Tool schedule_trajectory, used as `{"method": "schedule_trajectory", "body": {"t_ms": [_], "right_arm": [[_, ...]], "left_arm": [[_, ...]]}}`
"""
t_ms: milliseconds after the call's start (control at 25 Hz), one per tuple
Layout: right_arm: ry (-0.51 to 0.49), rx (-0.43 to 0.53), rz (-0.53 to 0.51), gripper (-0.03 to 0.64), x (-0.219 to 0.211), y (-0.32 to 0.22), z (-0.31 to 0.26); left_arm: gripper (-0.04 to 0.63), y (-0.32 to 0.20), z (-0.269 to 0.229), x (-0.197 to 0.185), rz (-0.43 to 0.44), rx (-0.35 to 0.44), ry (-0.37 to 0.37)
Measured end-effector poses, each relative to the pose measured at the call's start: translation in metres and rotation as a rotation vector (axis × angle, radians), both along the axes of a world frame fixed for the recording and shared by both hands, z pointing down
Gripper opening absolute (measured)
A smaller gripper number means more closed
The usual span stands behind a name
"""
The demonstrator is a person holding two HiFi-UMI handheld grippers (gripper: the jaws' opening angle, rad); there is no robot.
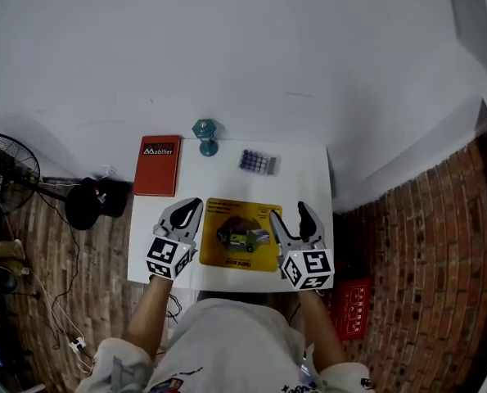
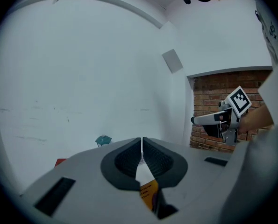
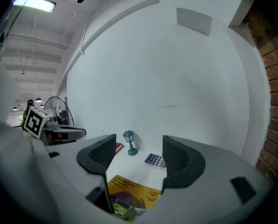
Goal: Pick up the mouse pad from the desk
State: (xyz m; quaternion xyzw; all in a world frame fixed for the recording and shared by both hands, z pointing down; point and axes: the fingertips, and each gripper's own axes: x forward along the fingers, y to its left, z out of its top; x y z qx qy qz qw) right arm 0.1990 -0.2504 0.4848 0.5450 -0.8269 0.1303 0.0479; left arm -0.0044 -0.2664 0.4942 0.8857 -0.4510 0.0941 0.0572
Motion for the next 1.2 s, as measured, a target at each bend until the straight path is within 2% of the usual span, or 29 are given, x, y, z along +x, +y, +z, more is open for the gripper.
{"method": "schedule_trajectory", "body": {"t_ms": [200, 560, 720, 1200], "right_arm": [[-0.01, -0.057, 0.034, 0.305, 0.0, 0.004, 0.021], [0.015, -0.277, 0.069, 0.318, 0.0, 0.022, 0.113], [0.049, -0.393, 0.049, 0.342, -0.006, 0.037, 0.159], [0.147, -0.64, 0.067, 0.39, -0.005, 0.073, 0.266]], "left_arm": [[0.029, 0.002, 0.012, -0.002, 0.024, -0.035, -0.01], [0.029, 0.01, 0.042, -0.009, 0.028, -0.094, -0.006], [0.029, 0.016, 0.049, -0.016, 0.015, -0.121, -0.014], [0.029, 0.035, 0.071, -0.048, -0.044, -0.162, -0.014]]}}
